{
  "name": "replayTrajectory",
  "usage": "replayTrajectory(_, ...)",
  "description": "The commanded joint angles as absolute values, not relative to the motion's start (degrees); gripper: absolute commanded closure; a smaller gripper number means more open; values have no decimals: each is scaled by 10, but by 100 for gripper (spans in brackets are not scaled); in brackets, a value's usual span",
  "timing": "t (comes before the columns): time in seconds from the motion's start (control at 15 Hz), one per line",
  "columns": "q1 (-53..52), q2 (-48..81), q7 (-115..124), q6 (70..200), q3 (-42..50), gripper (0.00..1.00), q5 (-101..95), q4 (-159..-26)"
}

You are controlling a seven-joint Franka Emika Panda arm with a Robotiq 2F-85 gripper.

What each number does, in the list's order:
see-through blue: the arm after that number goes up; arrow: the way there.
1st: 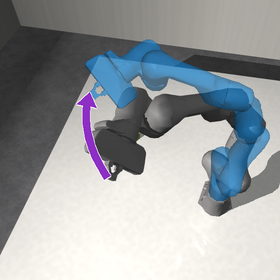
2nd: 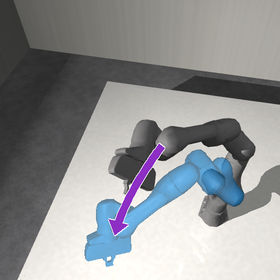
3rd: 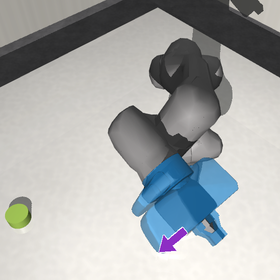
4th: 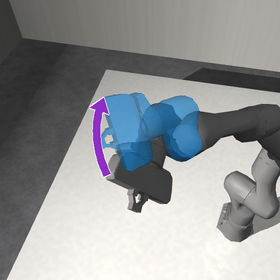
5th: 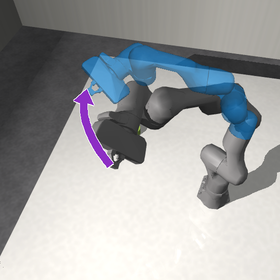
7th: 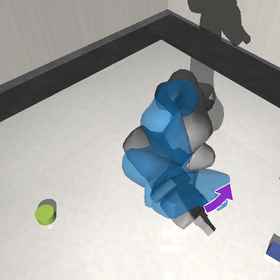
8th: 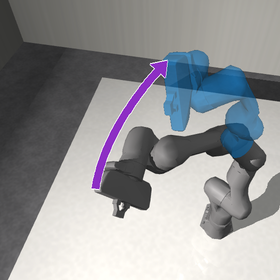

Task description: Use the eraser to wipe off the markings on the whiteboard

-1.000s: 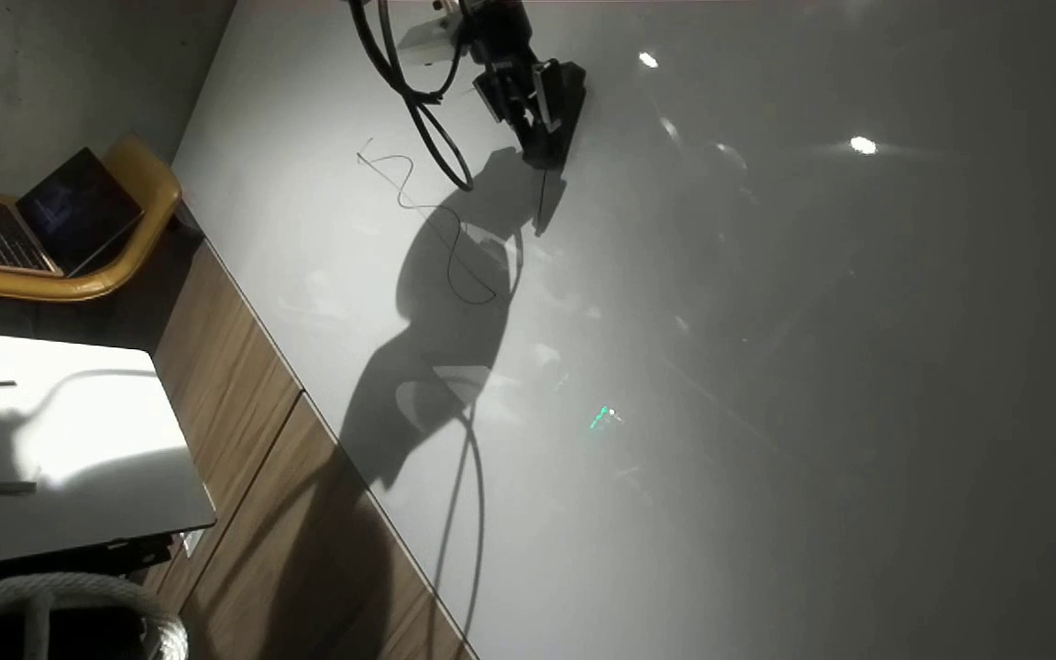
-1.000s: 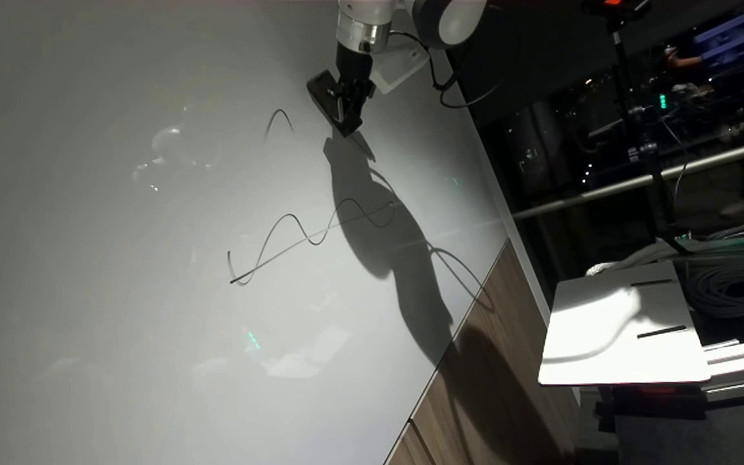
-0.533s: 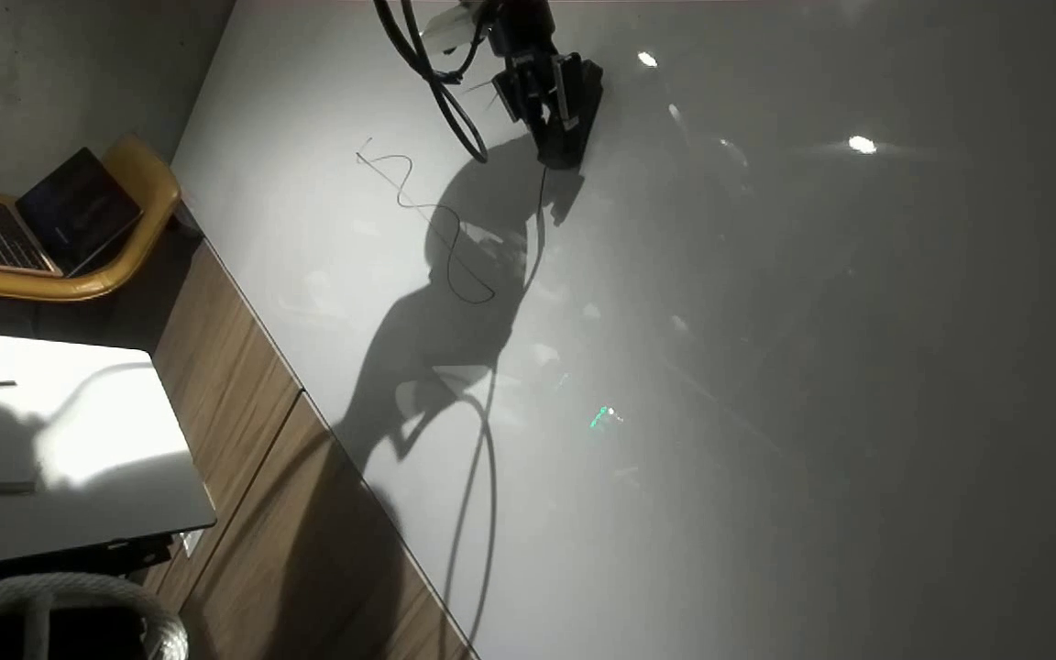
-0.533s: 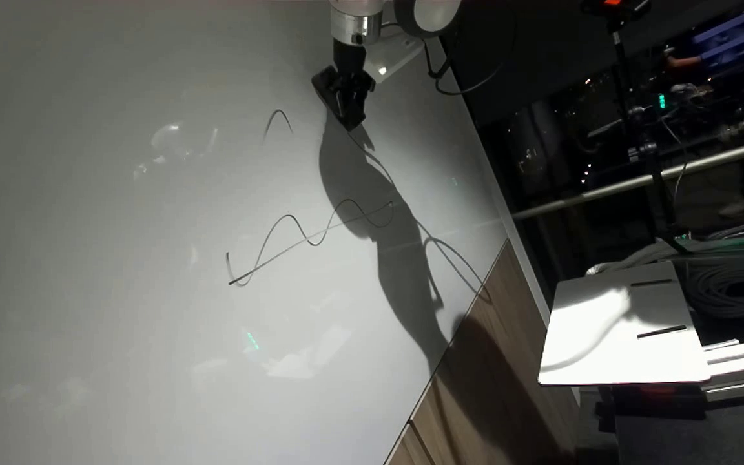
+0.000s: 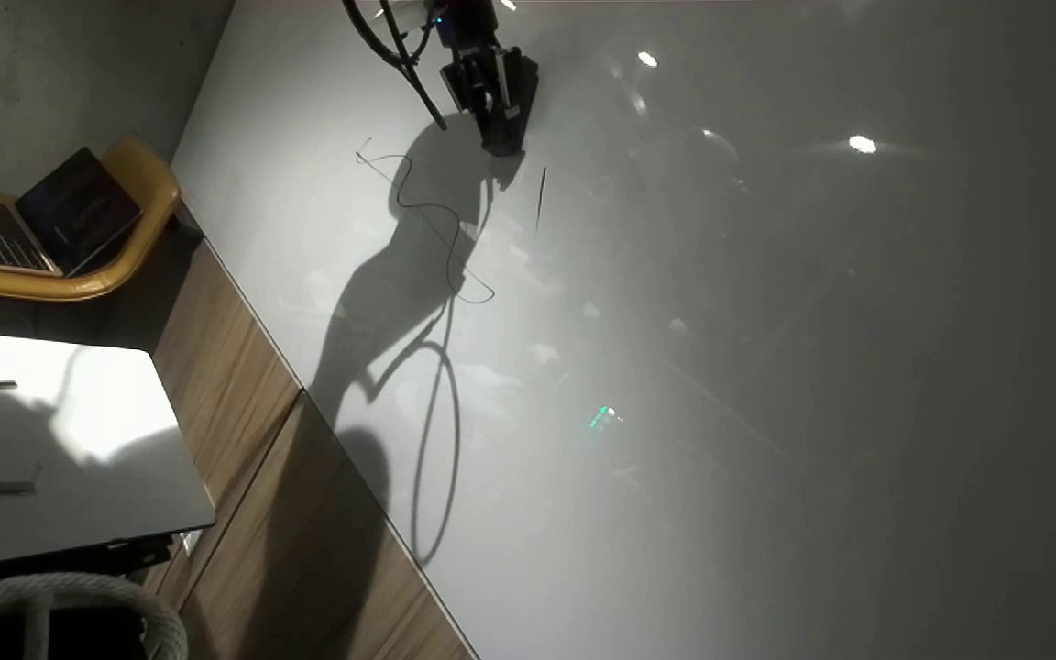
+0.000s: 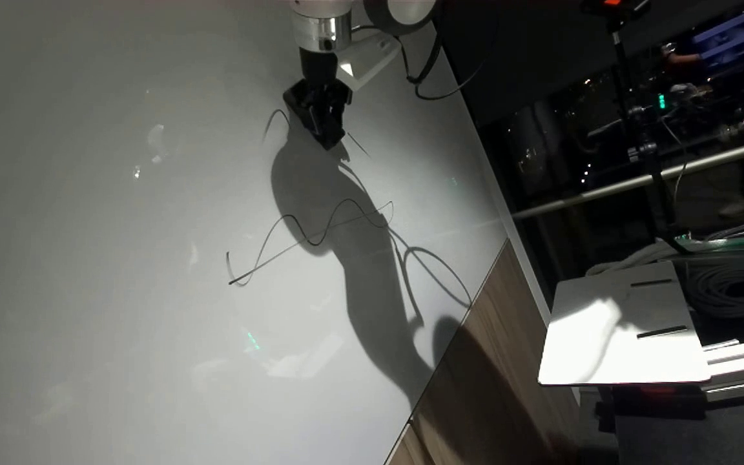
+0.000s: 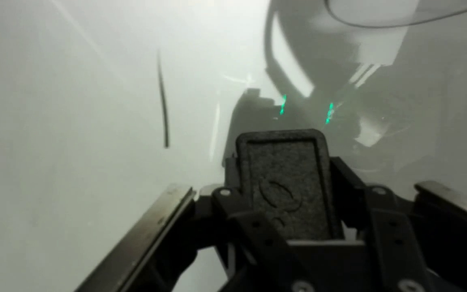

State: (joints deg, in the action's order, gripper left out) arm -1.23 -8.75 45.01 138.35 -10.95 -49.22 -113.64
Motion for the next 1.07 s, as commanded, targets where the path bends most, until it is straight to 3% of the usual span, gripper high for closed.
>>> replayTrajectory(0.0,-52,5,455,1404,-135,70,-494,-1047)
replayTrajectory(0.53,-107,71,441,1385,-139,70,-498,-1002)
replayTrajectory(1.0,-75,22,421,1411,-94,70,-478,-1065)
